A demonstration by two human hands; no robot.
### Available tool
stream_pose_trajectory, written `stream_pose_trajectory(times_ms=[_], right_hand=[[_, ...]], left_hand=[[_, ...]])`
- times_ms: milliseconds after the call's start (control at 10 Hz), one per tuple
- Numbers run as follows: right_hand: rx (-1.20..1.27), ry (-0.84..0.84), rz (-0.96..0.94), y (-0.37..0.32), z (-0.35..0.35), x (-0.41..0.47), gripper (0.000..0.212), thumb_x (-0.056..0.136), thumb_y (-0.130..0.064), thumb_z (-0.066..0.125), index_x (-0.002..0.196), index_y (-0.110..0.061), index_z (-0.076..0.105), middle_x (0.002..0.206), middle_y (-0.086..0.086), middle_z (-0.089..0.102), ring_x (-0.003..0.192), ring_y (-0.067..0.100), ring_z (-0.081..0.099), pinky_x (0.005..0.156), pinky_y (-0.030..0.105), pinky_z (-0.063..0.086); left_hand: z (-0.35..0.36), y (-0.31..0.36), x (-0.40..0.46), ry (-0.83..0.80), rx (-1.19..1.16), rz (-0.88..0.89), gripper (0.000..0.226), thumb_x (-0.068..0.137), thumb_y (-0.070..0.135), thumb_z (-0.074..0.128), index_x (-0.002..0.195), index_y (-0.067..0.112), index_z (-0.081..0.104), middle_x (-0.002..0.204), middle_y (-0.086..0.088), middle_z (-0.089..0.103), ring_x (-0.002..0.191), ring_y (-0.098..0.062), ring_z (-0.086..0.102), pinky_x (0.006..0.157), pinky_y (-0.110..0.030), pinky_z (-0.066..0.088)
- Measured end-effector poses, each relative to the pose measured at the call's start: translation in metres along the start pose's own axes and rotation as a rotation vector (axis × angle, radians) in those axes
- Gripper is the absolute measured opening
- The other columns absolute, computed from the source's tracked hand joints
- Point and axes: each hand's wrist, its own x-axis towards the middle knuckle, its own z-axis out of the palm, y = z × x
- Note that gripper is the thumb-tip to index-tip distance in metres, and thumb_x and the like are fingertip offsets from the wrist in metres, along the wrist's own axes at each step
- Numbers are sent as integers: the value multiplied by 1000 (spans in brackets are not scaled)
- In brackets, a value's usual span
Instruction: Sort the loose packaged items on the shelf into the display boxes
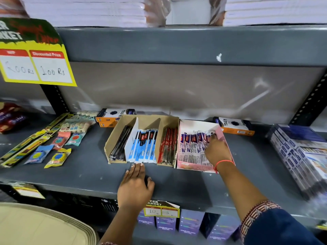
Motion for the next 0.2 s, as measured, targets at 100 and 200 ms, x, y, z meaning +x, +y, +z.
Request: stream_pose_trajectory(times_ms=[100, 200], right_hand=[[-9, 57, -28, 4, 1, -4, 39, 85, 7, 37, 122, 0, 47, 113, 26, 63, 101, 40, 64, 82, 45, 54], [-58, 102, -51, 8, -1, -18, 42, 85, 3, 40, 126, -5, 46, 117, 20, 61, 109, 38, 59, 84, 47, 51]], left_hand=[[2, -1, -1, -4, -27, -9, 93, 66, 51, -2, 143, 11, 29, 150, -7, 31, 139, -17, 23, 113, -27, 8], [0, 2, 0, -37, 22, -26, 85, 73, 49, 2, 144, 10, 28, 151, -7, 29, 140, -17, 22, 114, -28, 9]])
